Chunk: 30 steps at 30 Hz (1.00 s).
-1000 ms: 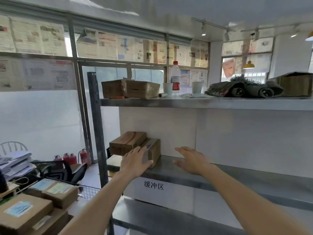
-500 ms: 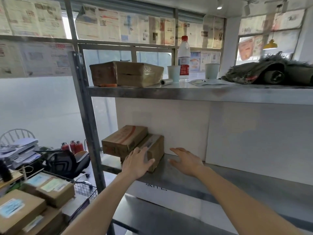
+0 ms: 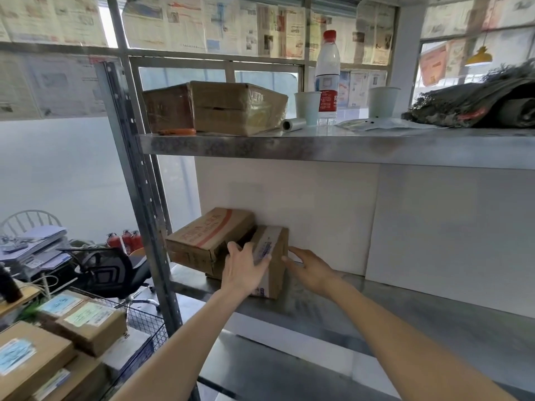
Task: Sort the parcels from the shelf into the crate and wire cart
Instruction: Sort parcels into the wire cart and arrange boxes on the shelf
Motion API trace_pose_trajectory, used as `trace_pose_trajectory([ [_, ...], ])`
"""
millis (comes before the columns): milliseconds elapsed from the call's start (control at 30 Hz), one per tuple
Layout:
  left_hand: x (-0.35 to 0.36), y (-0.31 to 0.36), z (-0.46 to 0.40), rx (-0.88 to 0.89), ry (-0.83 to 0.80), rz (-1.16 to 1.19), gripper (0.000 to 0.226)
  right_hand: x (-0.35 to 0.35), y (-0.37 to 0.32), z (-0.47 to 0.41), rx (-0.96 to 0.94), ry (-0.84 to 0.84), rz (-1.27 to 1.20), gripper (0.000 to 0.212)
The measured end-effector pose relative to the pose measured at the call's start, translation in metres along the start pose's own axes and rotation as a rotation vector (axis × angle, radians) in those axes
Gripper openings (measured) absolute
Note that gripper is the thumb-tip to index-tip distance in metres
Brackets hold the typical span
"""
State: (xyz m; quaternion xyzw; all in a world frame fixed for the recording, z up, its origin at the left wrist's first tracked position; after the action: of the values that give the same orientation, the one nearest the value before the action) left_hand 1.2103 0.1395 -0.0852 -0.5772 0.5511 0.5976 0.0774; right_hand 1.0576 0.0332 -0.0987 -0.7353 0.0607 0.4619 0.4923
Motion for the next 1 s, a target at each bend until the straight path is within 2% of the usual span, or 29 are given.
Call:
trace_pose_trajectory([
  [200,0.022,-0.006,-0.004,-0.098,-0.108,0.346,0.055,0.021,0.000,-0.014,0.105,0.037,-0.358,0.070],
  [300,0.026,-0.007,0.000,-0.181,-0.110,0.485,0.067,0.024,0.002,-0.013,0.120,0.048,-0.464,0.080],
  [400,0.024,-0.002,0.006,-0.166,-0.101,0.552,0.038,0.017,0.010,-0.010,0.084,0.090,-0.517,0.105],
  [467,0.019,0.006,0.015,-0.141,-0.093,0.596,0.039,0.006,0.008,0.001,0.063,0.120,-0.533,0.108],
  [500,0.015,0.011,0.020,-0.131,-0.085,0.618,0.040,-0.001,0.005,0.009,0.052,0.139,-0.528,0.104],
  [633,-0.001,0.030,0.041,-0.147,-0.056,0.798,0.035,-0.024,-0.003,0.038,-0.017,0.238,-0.574,0.068],
  [733,-0.015,0.047,0.060,-0.080,-0.040,0.859,0.033,-0.033,-0.011,0.060,-0.030,0.255,-0.647,0.066],
  [800,-0.027,0.054,0.076,-0.079,0.002,0.875,0.045,-0.039,-0.014,0.072,-0.045,0.250,-0.701,0.065],
  [900,-0.043,0.052,0.090,-0.182,0.049,0.940,0.093,-0.049,-0.029,0.093,-0.093,0.184,-0.713,0.063],
  [933,-0.049,0.050,0.095,-0.207,0.060,0.928,0.103,-0.050,-0.035,0.098,-0.102,0.171,-0.696,0.061],
  [1000,-0.061,0.046,0.103,-0.212,0.088,0.896,0.097,-0.050,-0.049,0.109,-0.146,0.167,-0.667,0.057],
])
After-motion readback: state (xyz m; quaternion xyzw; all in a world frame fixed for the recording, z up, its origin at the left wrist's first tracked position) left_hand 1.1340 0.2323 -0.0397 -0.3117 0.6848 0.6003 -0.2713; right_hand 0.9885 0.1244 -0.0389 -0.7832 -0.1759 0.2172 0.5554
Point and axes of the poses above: each hand's wrist, its own z-axis away from the middle knuckle, its own x-axis out of the palm, y = z × x, the point moved 4 cm from there along -z, towards the middle knuckle, and after that the axes turned 6 degrees about y, right-handed, at the moved point
